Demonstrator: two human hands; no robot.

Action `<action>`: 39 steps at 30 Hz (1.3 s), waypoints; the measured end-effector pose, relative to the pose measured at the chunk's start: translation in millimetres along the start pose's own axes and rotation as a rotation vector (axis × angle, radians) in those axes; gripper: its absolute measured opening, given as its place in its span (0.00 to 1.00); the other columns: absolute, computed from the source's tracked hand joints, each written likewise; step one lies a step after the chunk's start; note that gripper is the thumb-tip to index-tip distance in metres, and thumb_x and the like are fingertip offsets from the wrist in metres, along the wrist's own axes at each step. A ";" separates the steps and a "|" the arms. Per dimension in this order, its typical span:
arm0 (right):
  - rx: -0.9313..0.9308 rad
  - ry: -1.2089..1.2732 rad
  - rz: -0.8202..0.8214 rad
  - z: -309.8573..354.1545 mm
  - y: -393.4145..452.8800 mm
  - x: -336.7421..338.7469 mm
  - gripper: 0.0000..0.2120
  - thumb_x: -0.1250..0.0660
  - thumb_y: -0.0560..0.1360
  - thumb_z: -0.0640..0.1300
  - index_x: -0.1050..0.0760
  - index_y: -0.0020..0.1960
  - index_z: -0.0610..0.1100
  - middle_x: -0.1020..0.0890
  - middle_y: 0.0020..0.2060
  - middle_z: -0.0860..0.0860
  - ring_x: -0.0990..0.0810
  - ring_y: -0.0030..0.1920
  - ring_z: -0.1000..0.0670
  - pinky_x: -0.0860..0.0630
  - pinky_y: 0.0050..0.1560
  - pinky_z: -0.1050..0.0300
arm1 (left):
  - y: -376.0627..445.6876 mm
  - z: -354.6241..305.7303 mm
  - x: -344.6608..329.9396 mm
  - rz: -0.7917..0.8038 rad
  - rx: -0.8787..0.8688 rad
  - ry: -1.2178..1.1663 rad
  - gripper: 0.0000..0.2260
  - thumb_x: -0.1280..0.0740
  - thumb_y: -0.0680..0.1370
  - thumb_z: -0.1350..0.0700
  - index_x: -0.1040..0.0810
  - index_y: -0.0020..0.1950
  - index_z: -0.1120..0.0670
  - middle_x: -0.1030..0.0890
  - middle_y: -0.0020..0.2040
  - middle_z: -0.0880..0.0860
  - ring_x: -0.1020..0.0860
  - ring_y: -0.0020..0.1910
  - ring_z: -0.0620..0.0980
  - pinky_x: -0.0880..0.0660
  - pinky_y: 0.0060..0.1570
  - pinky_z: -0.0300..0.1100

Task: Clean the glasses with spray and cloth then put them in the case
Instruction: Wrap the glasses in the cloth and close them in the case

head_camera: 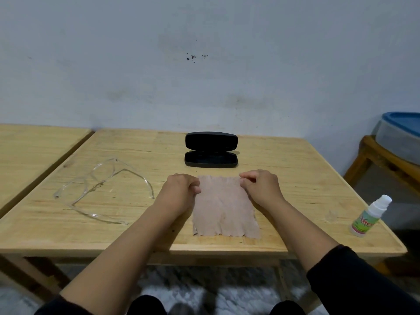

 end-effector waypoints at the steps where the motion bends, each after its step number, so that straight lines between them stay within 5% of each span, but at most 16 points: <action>1: 0.011 0.058 0.003 7.2 -0.4 -3.8 0.11 0.34 0.76 0.39 0.19 0.57 0.43 0.19 0.55 0.49 0.23 0.50 0.54 0.31 0.50 0.67 | -4.2 3.2 9.1 -0.022 0.013 -0.015 0.10 0.37 0.78 0.55 0.19 0.53 0.56 0.18 0.53 0.55 0.22 0.54 0.54 0.28 0.53 0.41; 7: 0.146 0.326 0.166 72.6 -7.4 -56.5 0.09 0.34 0.76 0.41 0.18 0.54 0.48 0.19 0.44 0.59 0.22 0.39 0.61 0.29 0.34 0.74 | -56.6 26.8 90.5 -0.234 -0.062 -0.013 0.10 0.33 0.76 0.54 0.20 0.56 0.50 0.18 0.54 0.50 0.22 0.55 0.48 0.34 0.55 0.34; 14: 0.330 0.267 0.337 133.2 -16.2 -125.9 0.10 0.34 0.76 0.40 0.18 0.54 0.50 0.19 0.45 0.60 0.21 0.47 0.61 0.25 0.46 0.69 | -135.6 108.3 155.7 -0.482 0.015 0.111 0.14 0.28 0.69 0.66 0.18 0.52 0.52 0.16 0.49 0.51 0.23 0.48 0.41 0.27 0.51 0.36; 18: 0.375 0.282 0.393 155.8 -19.2 -149.9 0.12 0.34 0.75 0.39 0.17 0.53 0.52 0.19 0.44 0.57 0.21 0.43 0.57 0.24 0.44 0.66 | -143.5 129.8 161.2 -0.516 0.030 0.137 0.17 0.28 0.68 0.69 0.19 0.53 0.53 0.18 0.52 0.53 0.24 0.52 0.43 0.25 0.56 0.44; 24: 0.488 0.234 0.438 175.4 -19.2 -172.4 0.13 0.32 0.74 0.36 0.17 0.52 0.50 0.19 0.42 0.57 0.25 0.37 0.67 0.30 0.38 0.74 | -132.4 145.7 148.1 -0.471 0.033 0.094 0.15 0.27 0.68 0.63 0.19 0.53 0.50 0.20 0.54 0.50 0.25 0.53 0.40 0.32 0.58 0.33; 28: 0.461 0.287 0.426 177.7 -18.8 -175.2 0.11 0.32 0.74 0.35 0.16 0.50 0.46 0.18 0.43 0.54 0.22 0.41 0.64 0.27 0.37 0.75 | -131.6 146.9 153.9 -0.539 -0.005 0.101 0.15 0.25 0.66 0.65 0.18 0.50 0.53 0.18 0.51 0.52 0.23 0.50 0.42 0.24 0.54 0.40; 32: 0.415 0.422 0.364 185.2 -13.2 -165.9 0.12 0.35 0.76 0.33 0.16 0.46 0.47 0.17 0.44 0.53 0.19 0.43 0.62 0.26 0.36 0.74 | -132.0 146.6 169.4 -0.657 -0.035 0.038 0.13 0.26 0.67 0.66 0.18 0.50 0.55 0.17 0.48 0.52 0.22 0.48 0.40 0.29 0.54 0.26; 39: 0.601 0.341 0.110 195.5 -7.0 -95.7 0.07 0.31 0.75 0.36 0.17 0.49 0.43 0.19 0.42 0.53 0.23 0.42 0.70 0.31 0.44 0.78 | -108.9 129.3 183.7 -0.746 -0.038 -0.203 0.09 0.29 0.72 0.60 0.18 0.51 0.53 0.17 0.46 0.46 0.20 0.46 0.39 0.25 0.48 0.29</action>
Point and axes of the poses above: each hand's wrist, its own y-axis towards the middle knuckle, its own x-axis out of the back of the hand, z = x × y, the point moved 10 cm from there along y, towards the middle knuckle
